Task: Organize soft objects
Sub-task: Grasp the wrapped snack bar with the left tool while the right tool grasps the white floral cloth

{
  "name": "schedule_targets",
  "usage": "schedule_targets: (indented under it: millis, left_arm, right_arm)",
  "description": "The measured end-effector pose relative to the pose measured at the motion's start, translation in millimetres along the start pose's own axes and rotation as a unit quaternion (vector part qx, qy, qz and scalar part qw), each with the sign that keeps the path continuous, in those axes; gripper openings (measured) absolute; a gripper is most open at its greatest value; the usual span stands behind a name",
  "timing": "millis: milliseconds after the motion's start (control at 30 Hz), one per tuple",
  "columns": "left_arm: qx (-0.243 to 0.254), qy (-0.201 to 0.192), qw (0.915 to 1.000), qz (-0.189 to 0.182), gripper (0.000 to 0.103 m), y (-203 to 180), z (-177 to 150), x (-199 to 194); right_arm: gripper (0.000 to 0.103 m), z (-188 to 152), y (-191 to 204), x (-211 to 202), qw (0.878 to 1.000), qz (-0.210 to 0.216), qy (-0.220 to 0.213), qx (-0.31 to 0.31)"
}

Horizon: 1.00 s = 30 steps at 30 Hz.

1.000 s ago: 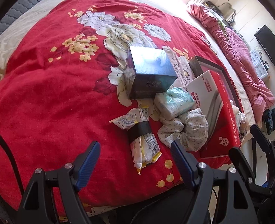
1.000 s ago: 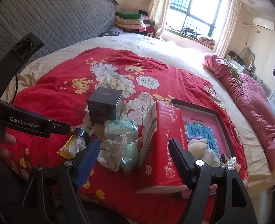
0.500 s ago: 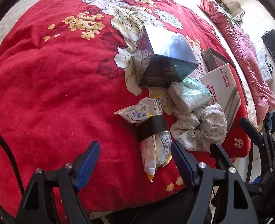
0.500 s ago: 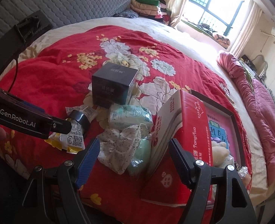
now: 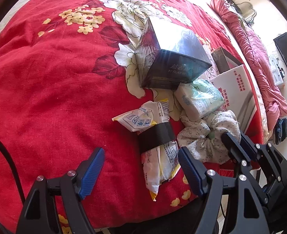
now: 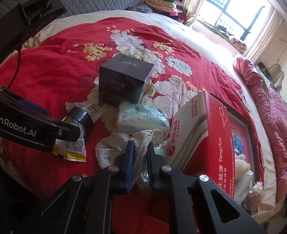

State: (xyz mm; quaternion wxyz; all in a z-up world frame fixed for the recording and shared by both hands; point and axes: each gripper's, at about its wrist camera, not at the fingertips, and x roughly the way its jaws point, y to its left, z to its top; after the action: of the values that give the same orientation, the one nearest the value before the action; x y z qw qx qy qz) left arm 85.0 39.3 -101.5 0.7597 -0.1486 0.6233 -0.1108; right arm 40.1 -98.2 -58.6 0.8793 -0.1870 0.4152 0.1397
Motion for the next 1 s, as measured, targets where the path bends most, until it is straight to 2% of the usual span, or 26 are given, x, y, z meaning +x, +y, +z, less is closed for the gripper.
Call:
schedule_targets:
  millis: [200, 267, 333, 367, 533, 667, 1000]
  left_arm:
    - [-0.003, -0.003, 1.0, 0.005, 0.074, -7.8, 8.1, 12.6]
    - [-0.004, -0.006, 1.0, -0.002, 0.066, -9.9, 9.8, 16.0]
    - [-0.013, -0.009, 0.9996, -0.024, 0.045, -10.7, 11.4, 20.3]
    - [-0.015, -0.008, 0.9993, -0.032, 0.042, -11.6, 12.1, 23.4]
    - [-0.012, -0.025, 0.9989, -0.036, 0.039, -16.1, 11.5, 24.6]
    - [-0.007, -0.047, 0.9978, -0.046, 0.039, -18.5, 7.6, 9.0]
    - [0.034, -0.092, 0.9948, -0.026, 0.039, -41.0, -2.4, -35.4]
  right_arm:
    - [0.007, -4.5, -21.8, -10.4, 0.997, 0.032, -0.024, 0.064]
    - [0.007, -5.1, -27.5, -14.2, 0.996, 0.035, -0.029, 0.076]
    - [0.006, -5.7, -30.1, -17.2, 0.995, 0.037, -0.033, 0.083]
    - [0.006, -6.2, -31.2, -18.2, 0.995, 0.04, -0.034, 0.087]
    - [0.006, -6.8, -34.8, -27.3, 0.993, 0.049, -0.046, 0.101]
    - [0.006, -5.0, -40.3, -37.9, 0.99, 0.057, -0.061, 0.113]
    - [0.006, 2.3, -53.3, -66.6, 0.986, 0.043, -0.098, 0.128]
